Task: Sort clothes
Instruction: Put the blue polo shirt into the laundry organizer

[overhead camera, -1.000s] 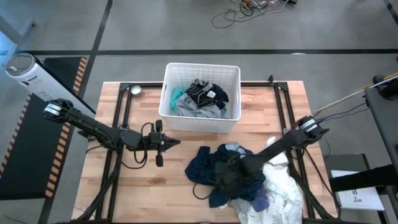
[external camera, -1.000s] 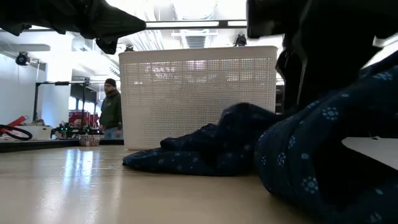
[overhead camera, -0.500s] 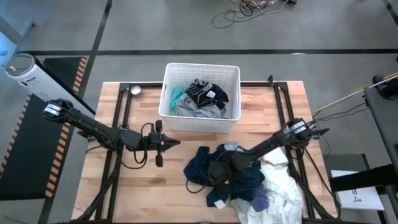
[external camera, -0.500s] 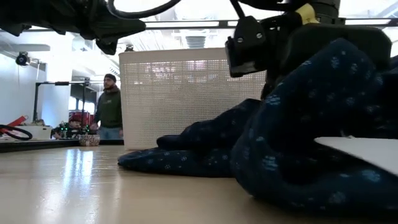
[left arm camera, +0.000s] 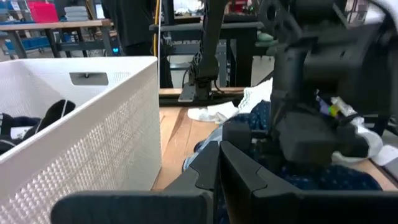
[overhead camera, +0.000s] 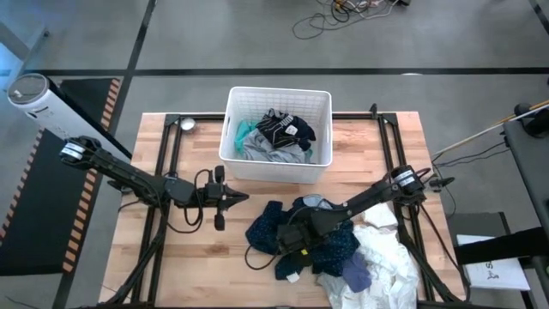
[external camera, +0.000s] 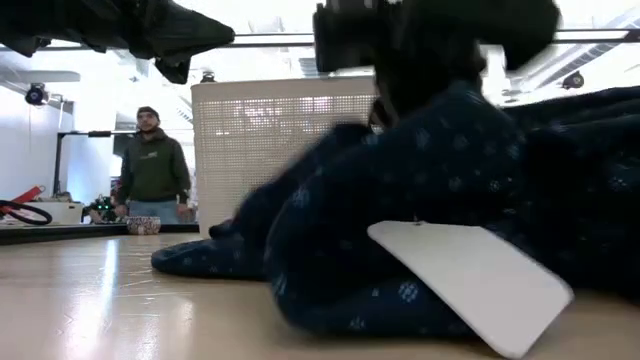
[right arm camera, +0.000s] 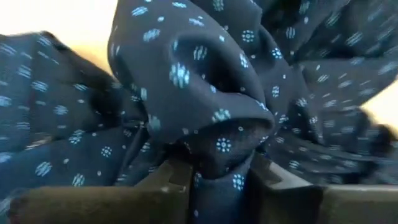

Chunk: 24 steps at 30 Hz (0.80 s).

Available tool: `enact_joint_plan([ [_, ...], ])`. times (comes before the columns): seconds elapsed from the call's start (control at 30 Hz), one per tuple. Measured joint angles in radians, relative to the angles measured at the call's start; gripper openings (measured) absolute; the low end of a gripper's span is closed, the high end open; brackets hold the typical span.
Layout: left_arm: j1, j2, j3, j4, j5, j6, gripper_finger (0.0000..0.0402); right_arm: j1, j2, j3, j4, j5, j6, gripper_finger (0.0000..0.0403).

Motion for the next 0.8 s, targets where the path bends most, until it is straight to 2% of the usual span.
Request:
enact_joint_plan([
  [0.17, -0.018, 0.0, 0.0, 0.051, 0.0, 0.012, 0.0, 0.009, -0.005, 0.144, -0.177, 0.093, -0.035, 0.0026],
  [0.63, -0.062, 0.0, 0.0, 0.152, 0.0, 0.064, 0.0, 0.04, -0.007, 0.627, -0.531, 0.312, -0.092, 0.0026],
  [0.8, -0.071, 0.0, 0.0, 0.186, 0.0, 0.064, 0.0, 0.042, -0.009, 0.802, -0.603, 0.36, -0.116, 0.0026],
])
